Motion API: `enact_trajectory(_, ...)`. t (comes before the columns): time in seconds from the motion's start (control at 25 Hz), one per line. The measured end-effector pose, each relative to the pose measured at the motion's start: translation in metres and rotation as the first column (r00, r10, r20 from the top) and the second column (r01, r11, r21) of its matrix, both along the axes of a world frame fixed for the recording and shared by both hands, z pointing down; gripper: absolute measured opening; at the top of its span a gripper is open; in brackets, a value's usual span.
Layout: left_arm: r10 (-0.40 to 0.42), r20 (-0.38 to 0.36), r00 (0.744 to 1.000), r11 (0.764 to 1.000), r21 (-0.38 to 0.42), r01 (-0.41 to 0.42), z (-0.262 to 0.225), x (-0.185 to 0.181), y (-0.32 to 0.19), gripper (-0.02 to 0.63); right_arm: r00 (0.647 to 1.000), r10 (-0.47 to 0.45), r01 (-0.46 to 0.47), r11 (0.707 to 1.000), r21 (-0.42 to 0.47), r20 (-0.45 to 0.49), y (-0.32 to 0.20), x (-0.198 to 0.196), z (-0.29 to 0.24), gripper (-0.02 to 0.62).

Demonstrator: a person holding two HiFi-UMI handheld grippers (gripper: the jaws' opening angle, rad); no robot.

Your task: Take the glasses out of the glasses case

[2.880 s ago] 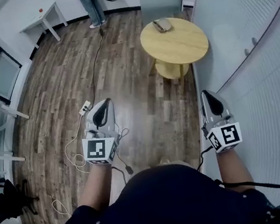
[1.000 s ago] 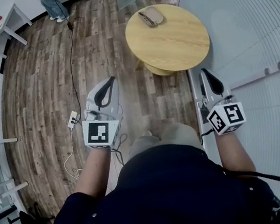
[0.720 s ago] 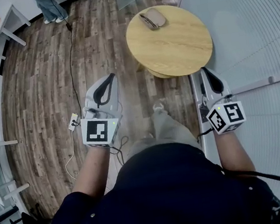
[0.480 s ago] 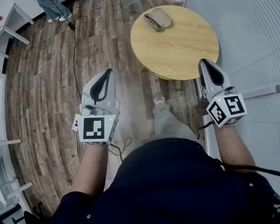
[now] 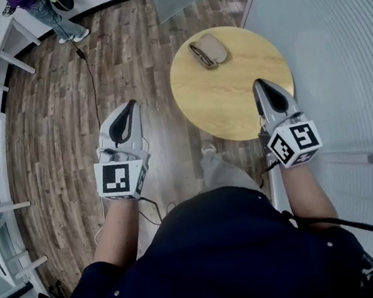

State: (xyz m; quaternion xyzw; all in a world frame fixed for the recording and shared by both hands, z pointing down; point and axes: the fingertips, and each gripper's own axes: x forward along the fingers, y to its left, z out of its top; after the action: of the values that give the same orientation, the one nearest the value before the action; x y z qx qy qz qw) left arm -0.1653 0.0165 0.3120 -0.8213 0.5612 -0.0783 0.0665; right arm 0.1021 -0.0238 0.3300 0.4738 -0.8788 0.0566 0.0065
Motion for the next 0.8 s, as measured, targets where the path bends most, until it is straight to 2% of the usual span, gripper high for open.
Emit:
enact_trajectory(0.44,-0.070,-0.001,0.998,0.996,-0.057,0.070,0.001,0.008,-0.135,0.006,0.991,-0.132,0.131,0.986,-0.107,-0.002,-0.141,-0.011,0.022,0.009)
enact_trajectory(0.56,-0.078,-0.001,0.997,0.996,-0.046,0.078,-0.002,0.020,-0.169,0.006,0.986,-0.168,0.166,0.979,-0.119,-0.007,-0.172,-0.012,0.029,0.009)
enact_trajectory(0.8,-0.084,0.007,0.996,0.996,-0.034,0.084,-0.018,0.024,-0.206,0.006,0.985,-0.174,0.173,0.972,-0.160,0.005,-0.212,-0.021,0.044,0.009)
